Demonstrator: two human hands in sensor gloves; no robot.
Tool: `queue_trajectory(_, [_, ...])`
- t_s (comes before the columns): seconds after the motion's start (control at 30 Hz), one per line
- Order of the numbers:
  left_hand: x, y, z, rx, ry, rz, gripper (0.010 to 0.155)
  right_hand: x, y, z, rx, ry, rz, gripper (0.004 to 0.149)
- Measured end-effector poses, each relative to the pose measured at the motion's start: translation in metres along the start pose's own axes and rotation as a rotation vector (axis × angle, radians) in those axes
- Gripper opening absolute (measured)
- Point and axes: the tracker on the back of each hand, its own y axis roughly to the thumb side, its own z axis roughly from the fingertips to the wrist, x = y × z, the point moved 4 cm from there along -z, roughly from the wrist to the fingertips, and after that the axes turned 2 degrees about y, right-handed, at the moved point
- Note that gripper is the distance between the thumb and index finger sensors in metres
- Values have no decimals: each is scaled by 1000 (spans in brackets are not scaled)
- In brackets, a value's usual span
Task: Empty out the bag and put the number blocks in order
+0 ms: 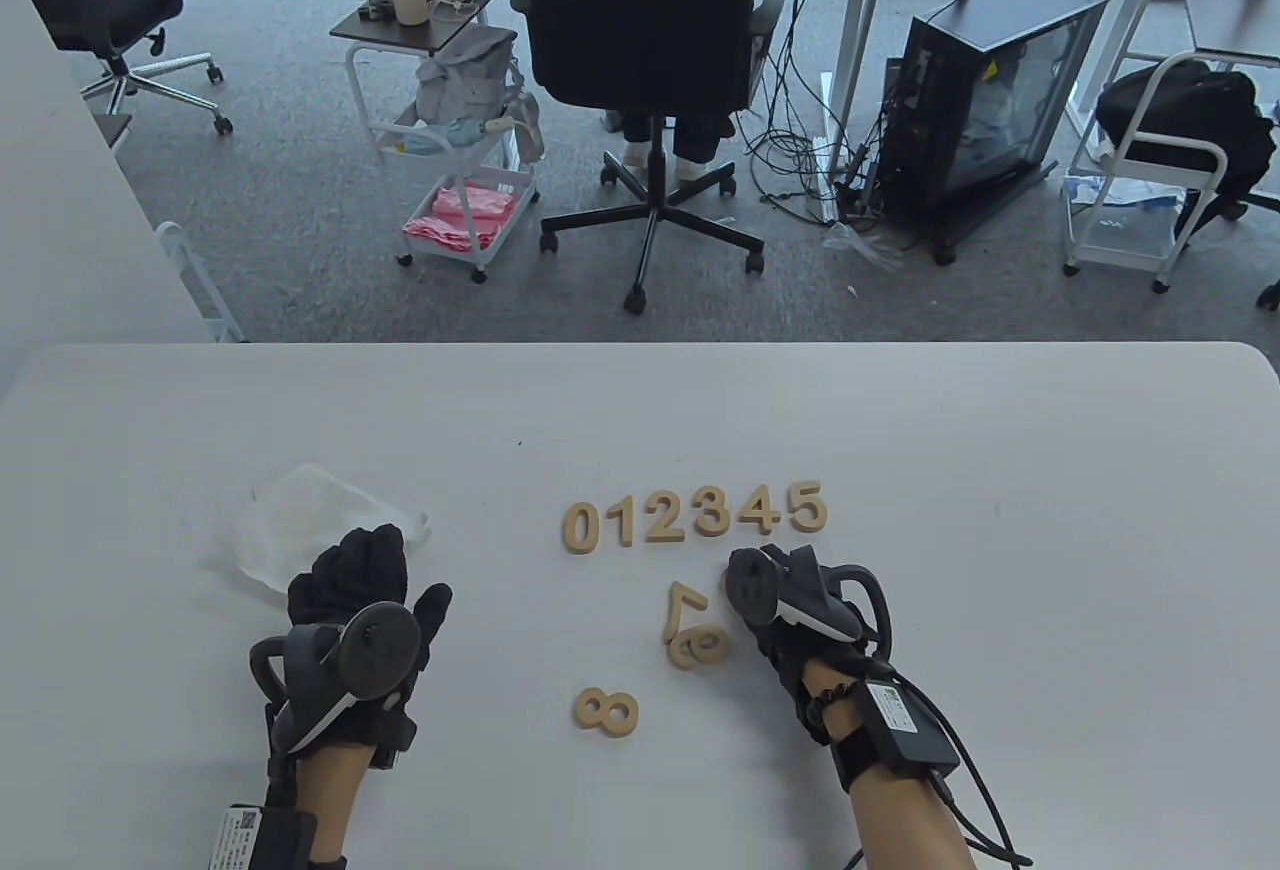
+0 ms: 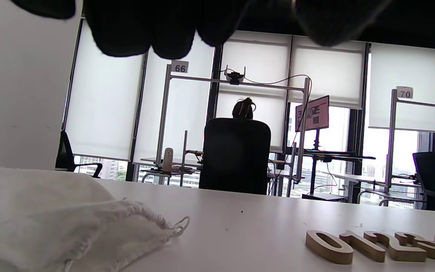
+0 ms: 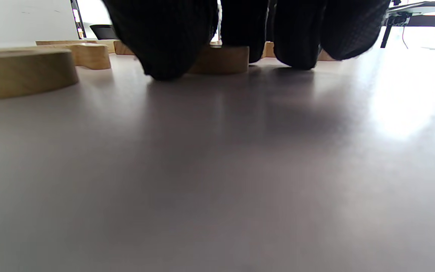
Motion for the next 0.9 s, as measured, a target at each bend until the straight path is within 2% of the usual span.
queue_trajectory(0.47, [0,-1,0,-6,-3,1,78,3,3,0,4,-71,33,59])
queue_trajectory(0.67, [0,-2,0,-8,-2,4,78,6,-10,5,-16,-66,-63,60])
queue_trajectory(0.9, [-1,-1,-1,-4,2,3,78,34,-42,19,-87,-177,-201,58])
